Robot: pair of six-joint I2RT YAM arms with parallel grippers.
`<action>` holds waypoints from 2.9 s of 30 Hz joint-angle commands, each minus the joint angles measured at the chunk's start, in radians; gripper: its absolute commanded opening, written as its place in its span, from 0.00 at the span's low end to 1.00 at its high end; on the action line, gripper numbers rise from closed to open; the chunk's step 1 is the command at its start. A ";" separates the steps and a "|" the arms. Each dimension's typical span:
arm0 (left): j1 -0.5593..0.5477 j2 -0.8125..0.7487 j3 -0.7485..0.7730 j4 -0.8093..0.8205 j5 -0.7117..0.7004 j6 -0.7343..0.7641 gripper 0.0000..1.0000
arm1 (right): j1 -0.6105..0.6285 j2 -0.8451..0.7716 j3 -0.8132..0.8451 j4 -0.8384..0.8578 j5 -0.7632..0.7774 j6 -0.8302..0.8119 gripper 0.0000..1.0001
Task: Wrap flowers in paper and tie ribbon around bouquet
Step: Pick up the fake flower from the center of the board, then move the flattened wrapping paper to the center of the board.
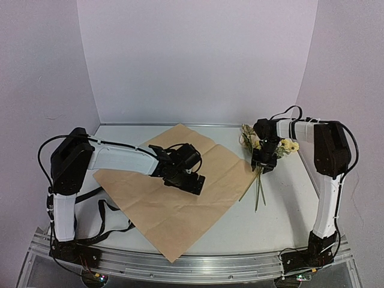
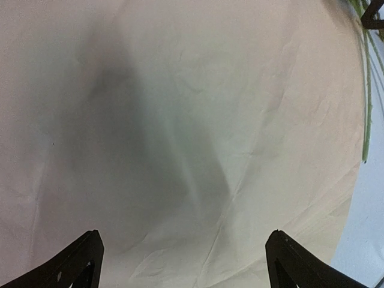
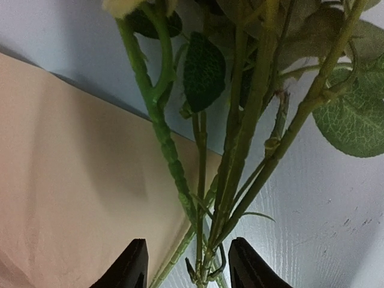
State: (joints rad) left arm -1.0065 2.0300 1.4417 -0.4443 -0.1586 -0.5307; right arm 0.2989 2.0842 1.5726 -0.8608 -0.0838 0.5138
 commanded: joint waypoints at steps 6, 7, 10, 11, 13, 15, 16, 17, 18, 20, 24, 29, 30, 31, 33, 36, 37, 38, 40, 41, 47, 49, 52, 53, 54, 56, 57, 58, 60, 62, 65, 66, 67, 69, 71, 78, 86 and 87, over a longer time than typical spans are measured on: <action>0.009 -0.008 -0.050 0.047 0.072 -0.022 0.97 | -0.006 0.071 0.054 -0.079 0.028 0.044 0.38; 0.009 -0.003 -0.052 0.050 0.076 -0.024 0.97 | -0.007 0.074 0.057 -0.080 0.023 0.049 0.36; 0.009 0.010 -0.053 0.052 0.086 -0.027 0.96 | -0.014 0.092 0.074 -0.088 -0.003 0.064 0.30; 0.009 0.011 -0.056 0.054 0.088 -0.028 0.96 | -0.017 0.098 0.081 -0.093 -0.018 0.071 0.27; 0.009 0.014 -0.059 0.055 0.092 -0.030 0.96 | -0.025 0.108 0.084 -0.097 -0.042 0.085 0.19; 0.009 0.020 -0.061 0.055 0.096 -0.032 0.96 | -0.030 0.112 0.083 -0.097 -0.055 0.094 0.13; 0.009 0.023 -0.061 0.055 0.099 -0.032 0.96 | -0.033 0.112 0.083 -0.098 -0.058 0.095 0.09; 0.009 0.031 -0.060 0.053 0.104 -0.032 0.96 | -0.035 0.106 0.082 -0.101 -0.059 0.095 0.06; 0.009 0.037 -0.058 0.052 0.107 -0.034 0.96 | -0.037 0.097 0.080 -0.103 -0.059 0.093 0.03; 0.008 0.053 -0.051 0.045 0.111 -0.036 0.96 | -0.039 0.074 0.079 -0.115 -0.059 0.090 0.00; 0.009 0.091 -0.005 0.015 0.111 -0.040 0.96 | -0.041 0.026 0.123 -0.180 -0.068 0.065 0.00; 0.007 0.131 0.034 -0.001 0.129 -0.047 0.95 | -0.043 -0.042 0.178 -0.271 -0.041 0.002 0.00; 0.006 0.138 0.040 -0.003 0.133 -0.047 0.95 | -0.043 -0.057 0.185 -0.287 -0.034 -0.010 0.00; 0.005 0.144 0.046 -0.005 0.138 -0.048 0.95 | -0.043 -0.072 0.189 -0.300 -0.027 -0.021 0.00; -0.001 0.158 0.066 -0.007 0.148 -0.044 0.95 | -0.044 -0.106 0.190 -0.318 -0.022 -0.040 0.00; -0.018 0.189 0.116 -0.027 0.153 -0.029 0.95 | -0.043 -0.156 0.181 -0.333 -0.013 -0.051 0.00; -0.026 0.196 0.133 -0.034 0.155 -0.023 0.95 | -0.043 -0.167 0.175 -0.334 -0.011 -0.052 0.00; -0.035 0.208 0.151 -0.040 0.155 -0.015 0.95 | -0.043 -0.187 0.168 -0.334 -0.010 -0.054 0.00; -0.052 0.231 0.188 -0.059 0.155 -0.001 0.95 | -0.043 -0.222 0.154 -0.335 -0.013 -0.052 0.00; -0.060 0.241 0.205 -0.068 0.155 0.007 0.95 | -0.043 -0.238 0.147 -0.334 -0.016 -0.053 0.00; -0.095 0.280 0.275 -0.095 0.213 0.045 0.94 | -0.043 -0.334 0.091 -0.333 -0.004 -0.061 0.00; -0.107 0.290 0.295 -0.112 0.221 0.063 0.93 | -0.043 -0.363 0.066 -0.333 -0.005 -0.063 0.00; -0.124 0.290 0.289 -0.126 0.236 0.085 0.92 | -0.043 -0.397 0.026 -0.329 -0.025 -0.062 0.00; -0.129 0.281 0.277 -0.125 0.242 0.092 0.92 | -0.042 -0.410 0.012 -0.325 -0.030 -0.061 0.00; -0.136 0.267 0.258 -0.120 0.244 0.101 0.92 | -0.042 -0.422 -0.004 -0.319 -0.037 -0.058 0.00; -0.150 0.237 0.204 -0.108 0.254 0.124 0.91 | -0.041 -0.444 -0.043 -0.300 -0.048 -0.050 0.00; -0.154 0.221 0.184 -0.105 0.261 0.136 0.91 | -0.041 -0.456 -0.060 -0.288 -0.052 -0.046 0.00; -0.157 0.206 0.166 -0.104 0.267 0.149 0.91 | -0.040 -0.468 -0.078 -0.277 -0.056 -0.040 0.00; -0.159 0.184 0.135 -0.116 0.269 0.176 0.90 | -0.038 -0.490 -0.109 -0.256 -0.064 -0.028 0.00; -0.159 0.162 0.092 -0.124 0.266 0.203 0.90 | -0.028 -0.503 -0.128 -0.241 -0.072 -0.023 0.00; -0.159 0.118 0.027 -0.121 0.257 0.228 0.90 | 0.000 -0.513 -0.138 -0.237 -0.060 -0.027 0.00; -0.158 0.102 0.010 -0.117 0.252 0.233 0.90 | 0.010 -0.516 -0.141 -0.234 -0.054 -0.029 0.00; -0.157 0.091 -0.005 -0.112 0.247 0.237 0.90 | 0.022 -0.519 -0.145 -0.229 -0.048 -0.029 0.00; -0.153 0.066 -0.019 -0.107 0.242 0.245 0.90 | 0.047 -0.525 -0.152 -0.210 -0.042 -0.030 0.00; -0.144 0.037 -0.036 -0.105 0.235 0.249 0.90 | 0.073 -0.525 -0.150 -0.197 -0.031 -0.037 0.00; -0.135 -0.096 -0.043 -0.058 0.173 0.205 0.94 | 0.169 -0.510 -0.135 -0.124 -0.003 -0.045 0.00; 0.008 -0.346 -0.290 0.039 0.145 -0.086 0.89 | 0.294 -0.397 -0.113 0.086 -0.054 0.039 0.00; 0.041 -0.372 -0.339 0.056 0.175 -0.118 0.86 | 0.307 -0.376 -0.101 0.114 -0.058 0.064 0.00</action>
State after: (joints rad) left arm -1.0676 1.7763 1.2276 -0.4504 -0.0005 -0.4790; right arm 0.5654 1.6369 1.4213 -0.9237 -0.1286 0.4969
